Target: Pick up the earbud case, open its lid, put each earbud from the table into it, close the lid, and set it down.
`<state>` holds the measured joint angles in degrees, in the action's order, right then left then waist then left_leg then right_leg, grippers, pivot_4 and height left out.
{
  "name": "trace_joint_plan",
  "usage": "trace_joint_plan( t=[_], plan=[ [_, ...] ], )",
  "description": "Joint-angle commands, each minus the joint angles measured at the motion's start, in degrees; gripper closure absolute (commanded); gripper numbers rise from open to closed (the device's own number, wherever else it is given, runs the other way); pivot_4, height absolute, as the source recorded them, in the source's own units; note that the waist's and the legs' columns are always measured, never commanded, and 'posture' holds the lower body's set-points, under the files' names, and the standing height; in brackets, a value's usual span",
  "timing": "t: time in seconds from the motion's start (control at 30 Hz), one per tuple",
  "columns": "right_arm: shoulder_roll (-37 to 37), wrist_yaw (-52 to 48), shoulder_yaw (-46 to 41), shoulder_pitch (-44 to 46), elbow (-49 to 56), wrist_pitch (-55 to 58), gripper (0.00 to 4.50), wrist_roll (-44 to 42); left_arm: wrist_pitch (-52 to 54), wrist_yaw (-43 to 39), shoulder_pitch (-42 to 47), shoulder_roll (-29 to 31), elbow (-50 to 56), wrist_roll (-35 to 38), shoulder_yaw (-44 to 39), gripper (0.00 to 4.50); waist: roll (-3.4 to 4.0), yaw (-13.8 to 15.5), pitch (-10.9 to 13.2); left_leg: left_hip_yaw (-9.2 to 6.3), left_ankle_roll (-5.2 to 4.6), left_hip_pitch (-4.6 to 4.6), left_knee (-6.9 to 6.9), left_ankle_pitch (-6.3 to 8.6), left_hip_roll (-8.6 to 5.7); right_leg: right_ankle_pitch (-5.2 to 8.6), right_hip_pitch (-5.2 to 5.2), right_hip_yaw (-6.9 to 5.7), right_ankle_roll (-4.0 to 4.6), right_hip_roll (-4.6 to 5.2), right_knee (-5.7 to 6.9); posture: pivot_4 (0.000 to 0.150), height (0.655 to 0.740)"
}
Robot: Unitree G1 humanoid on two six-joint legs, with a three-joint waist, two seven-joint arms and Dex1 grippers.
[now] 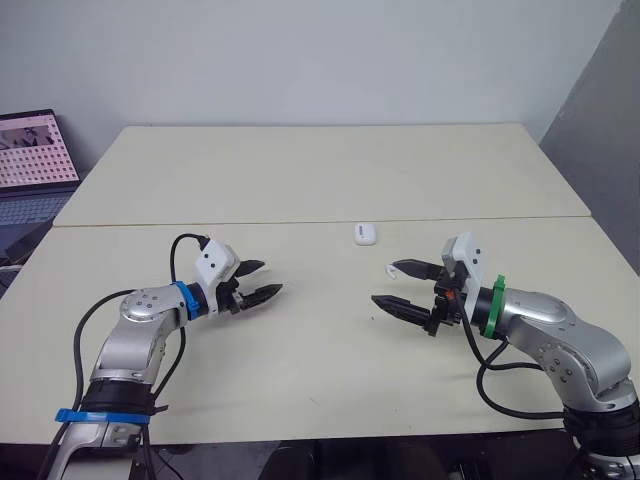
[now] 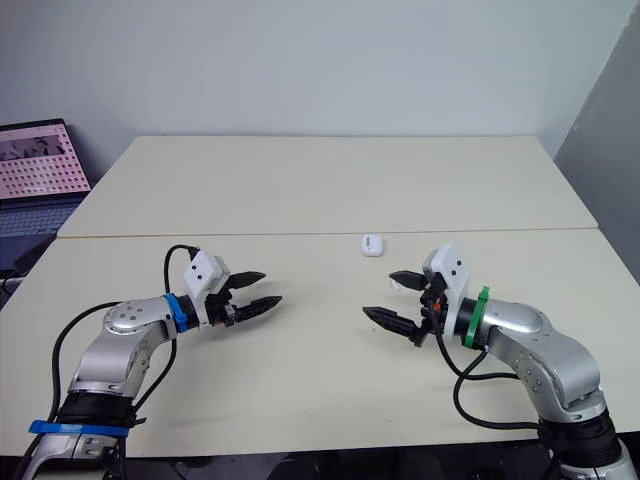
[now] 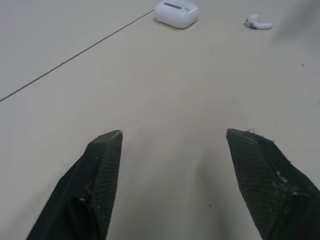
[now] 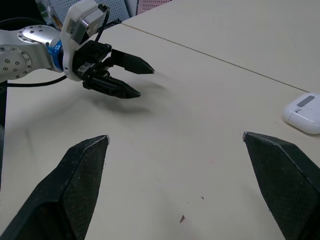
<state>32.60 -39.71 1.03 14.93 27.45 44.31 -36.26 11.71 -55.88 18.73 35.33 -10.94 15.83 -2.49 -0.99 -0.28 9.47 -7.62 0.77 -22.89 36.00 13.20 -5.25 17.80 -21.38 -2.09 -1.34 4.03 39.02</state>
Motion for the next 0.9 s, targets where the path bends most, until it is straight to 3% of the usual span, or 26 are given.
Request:
trace_joint_plan(
  t=[0.03, 0.73, 0.9],
  plan=[
    [0.6, 0.4, -1.9, 0.4, 2.4, -0.3, 0.00, -1.0, -1.0, -1.1, 0.9, -0.4, 2.6, 1.3, -0.2, 0.11, 0.00, 0.0, 0.0, 0.00, 0.00, 0.00, 0.00, 0.00, 0.00, 0.00, 0.00, 0.00, 0.00, 0.00, 0.00, 0.150, 0.7400],
    [0.3, 6.4, -4.0, -3.7, 4.0, -3.0, 0.00, 2.5, 2.9, 4.5, 7.7, -7.6, 1.8, 0.0, 2.4, 0.02, -0.02, 0.0, 0.0, 0.01, 0.02, 0.01, 0.04, -0.01, -0.02, -0.02, 0.03, -0.01, -0.04, -0.02, 0.03, 0.150, 0.7400],
    [-0.7, 8.0, -4.1, -3.3, 4.1, -2.9, 0.00, 2.7, 1.4, 7.5, 12.5, -13.3, -2.0, -3.8, 7.3, 0.02, -0.05, 0.3, 0.0, 0.01, 0.02, 0.00, 0.08, -0.02, -0.05, -0.04, 0.07, -0.02, -0.07, -0.01, 0.02, 0.150, 0.7400]
  ],
)
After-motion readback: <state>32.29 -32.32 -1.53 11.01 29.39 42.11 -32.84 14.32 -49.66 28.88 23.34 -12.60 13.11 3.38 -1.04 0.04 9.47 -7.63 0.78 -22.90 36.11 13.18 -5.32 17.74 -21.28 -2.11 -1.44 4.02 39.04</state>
